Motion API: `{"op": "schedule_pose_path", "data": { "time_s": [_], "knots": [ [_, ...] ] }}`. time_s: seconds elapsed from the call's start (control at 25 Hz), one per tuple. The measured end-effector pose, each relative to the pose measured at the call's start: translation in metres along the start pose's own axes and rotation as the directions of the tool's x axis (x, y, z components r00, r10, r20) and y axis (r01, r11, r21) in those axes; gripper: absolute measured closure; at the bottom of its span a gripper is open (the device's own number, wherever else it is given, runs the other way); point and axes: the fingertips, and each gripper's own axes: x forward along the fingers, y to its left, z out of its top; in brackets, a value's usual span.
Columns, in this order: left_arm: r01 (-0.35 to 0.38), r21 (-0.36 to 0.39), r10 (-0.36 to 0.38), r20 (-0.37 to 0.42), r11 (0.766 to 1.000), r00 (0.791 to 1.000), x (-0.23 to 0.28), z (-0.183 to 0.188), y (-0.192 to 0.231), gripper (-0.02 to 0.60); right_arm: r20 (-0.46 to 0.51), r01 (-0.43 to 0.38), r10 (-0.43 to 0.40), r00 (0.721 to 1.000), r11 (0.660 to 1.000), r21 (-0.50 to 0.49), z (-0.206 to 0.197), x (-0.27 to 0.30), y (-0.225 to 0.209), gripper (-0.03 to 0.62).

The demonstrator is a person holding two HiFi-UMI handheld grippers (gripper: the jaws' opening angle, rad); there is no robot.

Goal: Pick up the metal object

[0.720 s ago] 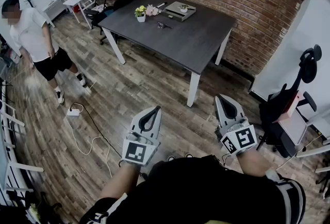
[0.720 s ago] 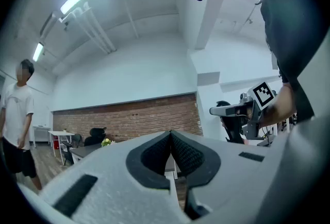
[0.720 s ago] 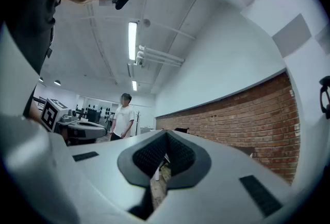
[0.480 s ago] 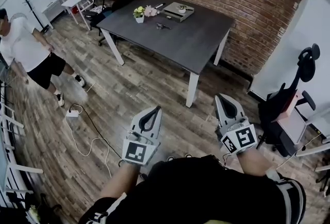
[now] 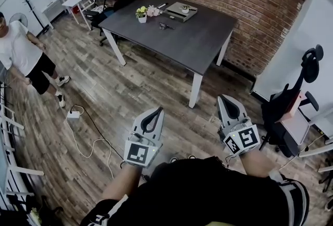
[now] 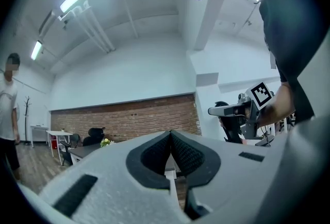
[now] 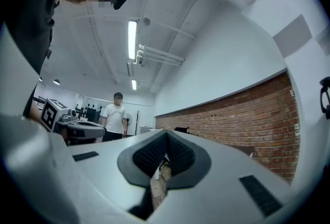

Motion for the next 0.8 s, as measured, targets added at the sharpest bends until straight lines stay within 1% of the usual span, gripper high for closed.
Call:
{"op": "schedule_pose_path", "data": {
  "time_s": [0.24, 0.48, 0.64, 0.8],
  "knots": [
    [-0.018, -0.006, 0.018, 0.003, 1.0, 1.0, -0.015, -0.006, 0.031, 0.572, 0.003, -0.003, 0.004, 1.0, 1.0, -0.023, 0.0, 0.027, 0.018, 0.6],
    [-0.021, -0.018, 0.021, 0.001, 1.0, 1.0, -0.024, -0.015, 0.059, 0.572, 0.024, 0.035, -0.034, 0.999, 0.998, -0.047, 0.005, 0.049, 0.019, 0.6],
    [-0.021, -0.025, 0.021, -0.002, 0.999, 1.0, -0.008, -0.021, 0.076, 0.572, 0.018, 0.059, -0.058, 0.998, 0.997, -0.04, -0.001, 0.068, 0.003, 0.6],
    [-0.026, -0.033, 0.026, -0.003, 0.999, 1.0, 0.023, -0.024, 0.098, 0.572, 0.006, 0.067, -0.067, 0.998, 0.998, -0.02, -0.016, 0.096, -0.016, 0.6]
  ]
}}
